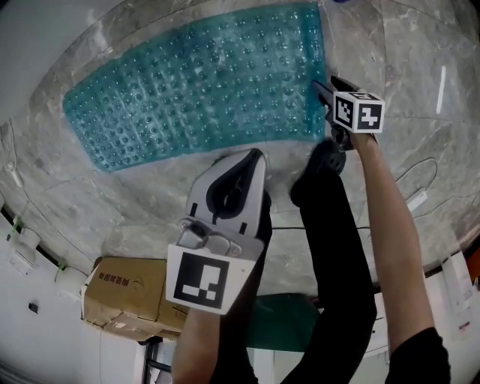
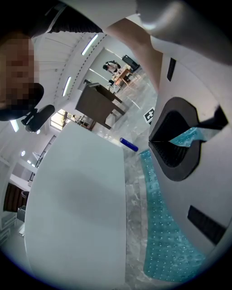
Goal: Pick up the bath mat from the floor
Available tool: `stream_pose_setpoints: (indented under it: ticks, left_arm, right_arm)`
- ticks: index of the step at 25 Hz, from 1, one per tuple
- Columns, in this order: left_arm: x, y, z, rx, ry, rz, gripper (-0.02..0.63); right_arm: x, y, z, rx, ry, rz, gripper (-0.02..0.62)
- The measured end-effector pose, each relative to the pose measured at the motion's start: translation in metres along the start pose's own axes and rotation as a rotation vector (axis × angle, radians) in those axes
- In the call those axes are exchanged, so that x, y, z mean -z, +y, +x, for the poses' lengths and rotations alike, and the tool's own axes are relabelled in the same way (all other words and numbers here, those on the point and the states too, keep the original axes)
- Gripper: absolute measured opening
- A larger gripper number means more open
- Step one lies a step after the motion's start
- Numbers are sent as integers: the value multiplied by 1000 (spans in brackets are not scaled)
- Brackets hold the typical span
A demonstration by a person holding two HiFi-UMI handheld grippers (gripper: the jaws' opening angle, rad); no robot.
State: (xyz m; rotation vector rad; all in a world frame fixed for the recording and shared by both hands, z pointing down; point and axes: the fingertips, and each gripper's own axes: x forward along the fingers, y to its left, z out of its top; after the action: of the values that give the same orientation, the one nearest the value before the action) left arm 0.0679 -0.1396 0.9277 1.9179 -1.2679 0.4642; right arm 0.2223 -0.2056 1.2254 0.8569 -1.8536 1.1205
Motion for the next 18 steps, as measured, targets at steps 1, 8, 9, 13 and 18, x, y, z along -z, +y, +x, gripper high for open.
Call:
stream_pose_setpoints:
  ticks: [1,8,9,13,18]
  left_arm:
    - [1,3,1,-1,3,1,14]
    - [4,13,-1,-10,11,11,14]
    - [5,13,-2,-10,17,15,14]
    - [5,18,-9,-25,14,2,14]
    - [-5,18,-21,-43,-14,-18,14]
  right_arm:
    - [0,-4,4,1,5,7,215]
    - [1,-1,27,-30,65,-4,216]
    - [2,-3,29,-16,75,-1,216]
    - [2,-2,28,10,93,-2,201]
    - [-6,22,11,-15,86,-39,106]
